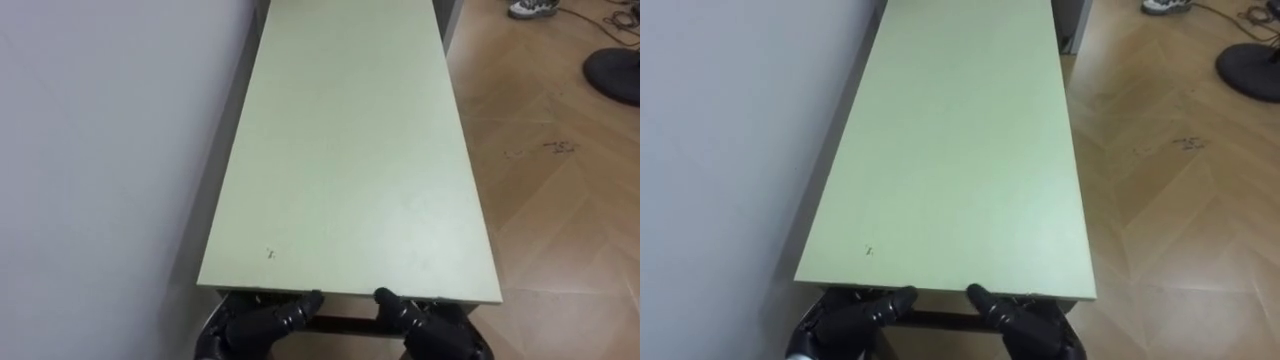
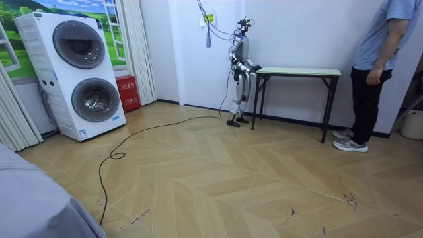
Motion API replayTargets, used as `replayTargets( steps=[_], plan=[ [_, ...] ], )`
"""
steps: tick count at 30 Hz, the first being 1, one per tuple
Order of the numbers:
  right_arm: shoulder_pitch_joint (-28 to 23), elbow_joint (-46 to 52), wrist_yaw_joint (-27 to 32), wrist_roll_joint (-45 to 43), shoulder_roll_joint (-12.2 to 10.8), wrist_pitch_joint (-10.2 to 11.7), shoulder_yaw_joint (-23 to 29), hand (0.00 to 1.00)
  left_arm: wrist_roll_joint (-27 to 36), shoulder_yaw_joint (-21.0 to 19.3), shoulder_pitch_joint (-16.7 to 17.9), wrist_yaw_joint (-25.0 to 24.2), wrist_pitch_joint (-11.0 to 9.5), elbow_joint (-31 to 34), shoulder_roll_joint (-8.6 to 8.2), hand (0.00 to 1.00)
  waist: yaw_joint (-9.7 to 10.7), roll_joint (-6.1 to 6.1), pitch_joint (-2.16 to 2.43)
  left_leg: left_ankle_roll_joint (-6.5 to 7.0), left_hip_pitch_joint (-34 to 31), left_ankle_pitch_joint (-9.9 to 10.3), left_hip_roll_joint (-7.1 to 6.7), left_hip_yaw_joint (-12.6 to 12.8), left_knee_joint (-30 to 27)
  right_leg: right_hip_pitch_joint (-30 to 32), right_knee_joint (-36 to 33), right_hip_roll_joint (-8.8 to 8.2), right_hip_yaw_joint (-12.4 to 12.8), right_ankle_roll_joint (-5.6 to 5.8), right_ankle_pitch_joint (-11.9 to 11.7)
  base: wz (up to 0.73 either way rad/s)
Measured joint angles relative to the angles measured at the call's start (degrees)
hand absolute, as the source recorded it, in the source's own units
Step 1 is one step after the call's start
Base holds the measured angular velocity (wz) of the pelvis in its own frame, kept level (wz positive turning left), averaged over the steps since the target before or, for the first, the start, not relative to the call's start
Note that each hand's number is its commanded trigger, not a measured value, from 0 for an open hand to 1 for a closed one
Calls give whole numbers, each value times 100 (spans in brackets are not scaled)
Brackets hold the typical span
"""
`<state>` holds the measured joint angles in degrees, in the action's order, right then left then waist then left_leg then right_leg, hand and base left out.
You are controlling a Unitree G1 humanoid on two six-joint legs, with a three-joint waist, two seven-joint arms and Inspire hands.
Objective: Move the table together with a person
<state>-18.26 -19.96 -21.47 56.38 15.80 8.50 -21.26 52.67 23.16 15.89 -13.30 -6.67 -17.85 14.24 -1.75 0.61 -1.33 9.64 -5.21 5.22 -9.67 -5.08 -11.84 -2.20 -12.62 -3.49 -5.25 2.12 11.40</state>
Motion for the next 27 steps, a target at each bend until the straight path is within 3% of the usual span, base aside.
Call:
replayTargets(
  steps=[5,15,21,25,27],
  plan=[
    [151,-108,-485,-220,37,-222,2,0,100,30,-8,-385,35,-89,77,0,-2,-45,-28,-4,-64,35,1,-33,-89,37,-3,7,-33,-1,-1,2],
    [173,-139,-1647,-346,262,-499,-5,0,177,78,-36,-1660,214,-81,170,0,-36,-79,29,-16,-322,60,2,-106,-302,192,-21,26,-139,-16,-11,5],
    [212,-199,-1882,-828,298,-505,-7,0,29,297,-52,-1845,257,-245,340,0,-14,-69,41,-27,-291,74,2,-135,-277,159,-36,36,-131,-17,-10,1],
    [178,-456,-1770,-1342,308,-505,1,0,-424,307,-54,-1822,258,-1001,481,0,-5,-72,42,-40,-140,95,6,-170,-249,15,-4,55,-122,-21,-11,2],
    [209,-699,-1605,-1657,300,-501,2,0,-879,249,-53,-1601,258,-1420,474,0,-7,-62,44,-43,-134,94,9,-166,-248,-2,7,64,-89,-30,-14,0]
  ],
)
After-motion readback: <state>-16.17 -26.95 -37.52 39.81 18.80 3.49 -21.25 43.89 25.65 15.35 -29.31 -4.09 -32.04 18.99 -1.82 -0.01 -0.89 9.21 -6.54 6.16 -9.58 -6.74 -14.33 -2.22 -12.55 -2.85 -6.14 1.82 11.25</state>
